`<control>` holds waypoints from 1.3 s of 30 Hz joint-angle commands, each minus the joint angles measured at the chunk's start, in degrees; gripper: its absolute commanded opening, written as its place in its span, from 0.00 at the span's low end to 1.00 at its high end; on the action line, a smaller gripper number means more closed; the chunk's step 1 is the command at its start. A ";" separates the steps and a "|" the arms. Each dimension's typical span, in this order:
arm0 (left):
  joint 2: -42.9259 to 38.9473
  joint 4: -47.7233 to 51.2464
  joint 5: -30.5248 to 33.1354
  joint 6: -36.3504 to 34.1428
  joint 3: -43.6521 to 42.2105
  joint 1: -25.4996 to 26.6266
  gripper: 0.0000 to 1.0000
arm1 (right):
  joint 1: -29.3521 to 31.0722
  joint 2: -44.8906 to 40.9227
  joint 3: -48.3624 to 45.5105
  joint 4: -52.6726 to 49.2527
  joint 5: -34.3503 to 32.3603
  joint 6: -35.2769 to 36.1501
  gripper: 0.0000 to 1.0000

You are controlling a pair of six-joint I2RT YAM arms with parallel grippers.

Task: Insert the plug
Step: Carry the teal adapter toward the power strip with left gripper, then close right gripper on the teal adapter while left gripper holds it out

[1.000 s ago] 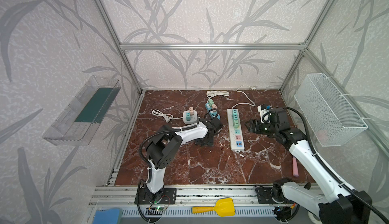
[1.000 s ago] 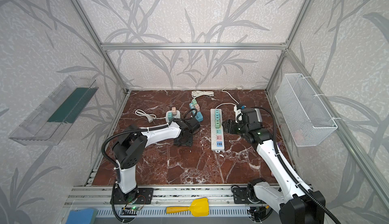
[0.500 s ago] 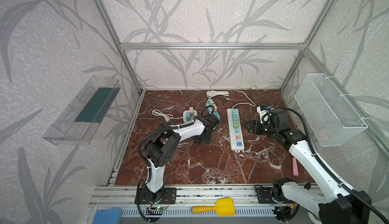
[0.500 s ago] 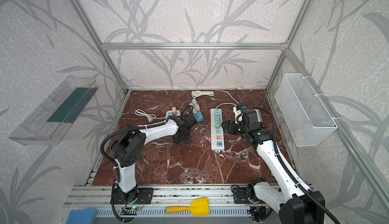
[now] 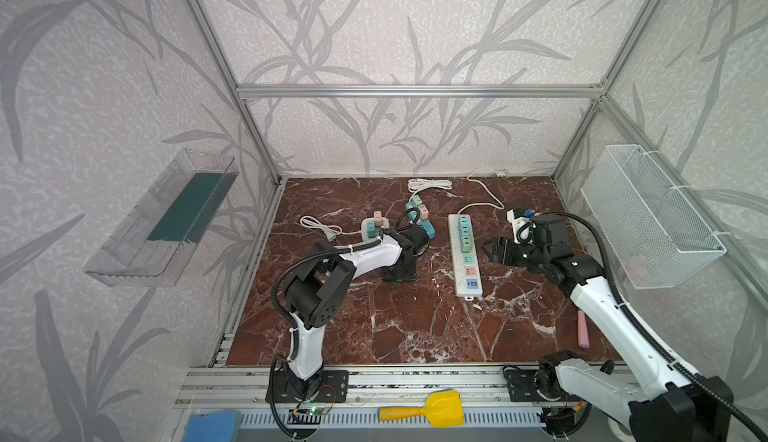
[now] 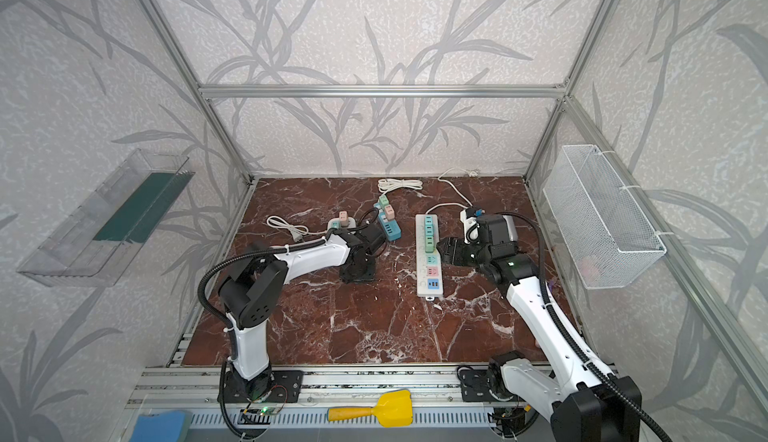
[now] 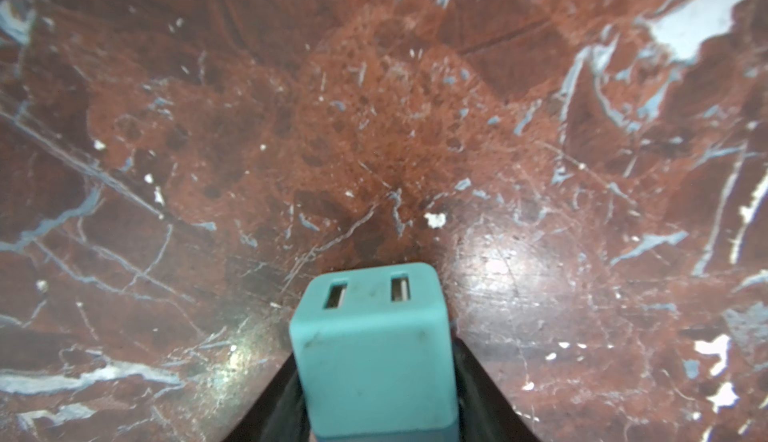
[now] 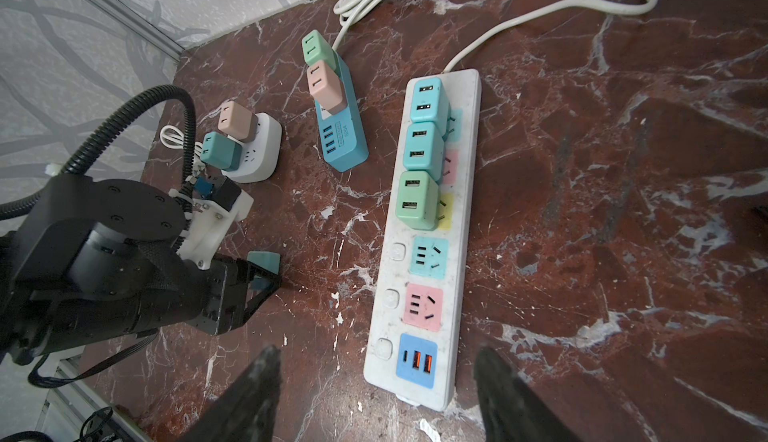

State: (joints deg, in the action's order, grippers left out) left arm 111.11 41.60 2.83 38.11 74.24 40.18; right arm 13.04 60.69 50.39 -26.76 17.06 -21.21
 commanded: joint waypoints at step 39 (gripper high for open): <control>-12.95 -23.75 -4.17 -18.41 -8.74 3.29 0.35 | 0.19 1.03 1.61 -1.50 6.61 0.62 0.67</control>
State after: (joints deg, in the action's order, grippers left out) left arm 102.00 28.27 1.10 24.88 67.99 43.31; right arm 13.04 60.88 50.43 -26.94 21.34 -21.19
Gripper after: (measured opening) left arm 0.419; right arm 0.673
